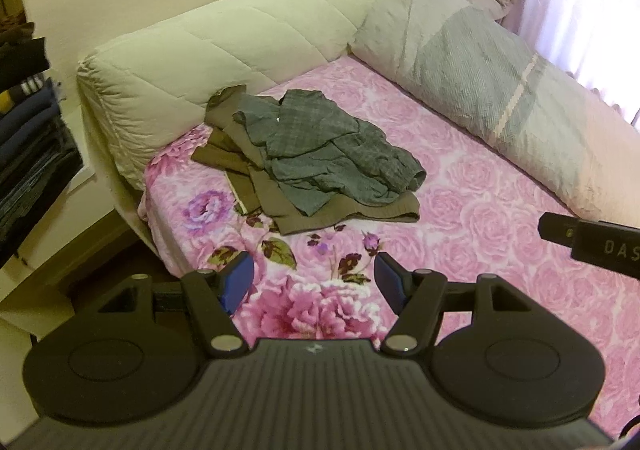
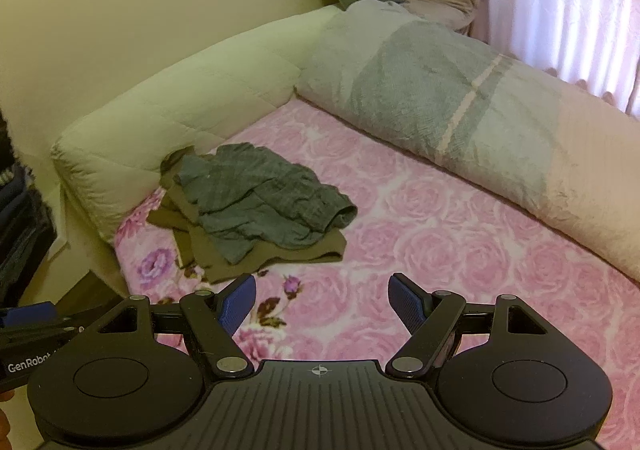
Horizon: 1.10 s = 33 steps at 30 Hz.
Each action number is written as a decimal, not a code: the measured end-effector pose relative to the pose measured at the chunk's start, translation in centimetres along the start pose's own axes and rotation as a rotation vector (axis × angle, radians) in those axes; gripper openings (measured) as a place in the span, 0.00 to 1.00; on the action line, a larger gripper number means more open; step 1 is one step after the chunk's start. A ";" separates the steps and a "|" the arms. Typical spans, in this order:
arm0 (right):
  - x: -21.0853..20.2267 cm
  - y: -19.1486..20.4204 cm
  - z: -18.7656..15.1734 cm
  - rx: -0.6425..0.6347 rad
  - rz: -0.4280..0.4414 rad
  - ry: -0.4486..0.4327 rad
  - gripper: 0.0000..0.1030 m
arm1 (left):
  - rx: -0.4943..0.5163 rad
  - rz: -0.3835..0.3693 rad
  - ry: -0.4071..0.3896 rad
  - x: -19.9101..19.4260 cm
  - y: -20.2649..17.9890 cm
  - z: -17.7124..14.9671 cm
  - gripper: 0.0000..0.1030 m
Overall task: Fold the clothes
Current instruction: 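Move both tools toward the grey-green plaid shorts on the pile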
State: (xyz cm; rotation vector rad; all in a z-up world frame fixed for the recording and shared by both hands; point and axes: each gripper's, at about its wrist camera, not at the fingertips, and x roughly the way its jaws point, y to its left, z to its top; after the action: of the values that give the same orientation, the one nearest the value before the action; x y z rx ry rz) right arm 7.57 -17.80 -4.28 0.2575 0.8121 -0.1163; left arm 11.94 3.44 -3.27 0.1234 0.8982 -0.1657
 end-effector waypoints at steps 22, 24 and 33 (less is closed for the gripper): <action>9.3 -0.4 3.9 0.181 0.068 0.101 0.74 | 0.096 -0.073 0.025 10.7 2.5 7.3 0.61; 10.5 -0.7 4.3 0.207 0.056 0.115 0.74 | 0.116 -0.085 0.034 12.2 2.8 8.1 0.61; 17.0 -1.2 5.1 0.309 -0.002 0.179 0.73 | 0.173 -0.103 0.084 19.8 5.3 11.1 0.54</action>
State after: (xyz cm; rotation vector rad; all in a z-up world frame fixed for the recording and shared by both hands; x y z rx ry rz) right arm 22.51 -20.44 -13.53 0.5650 0.9722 -0.2236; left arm 33.58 4.82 -11.76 0.2464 0.9737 -0.3360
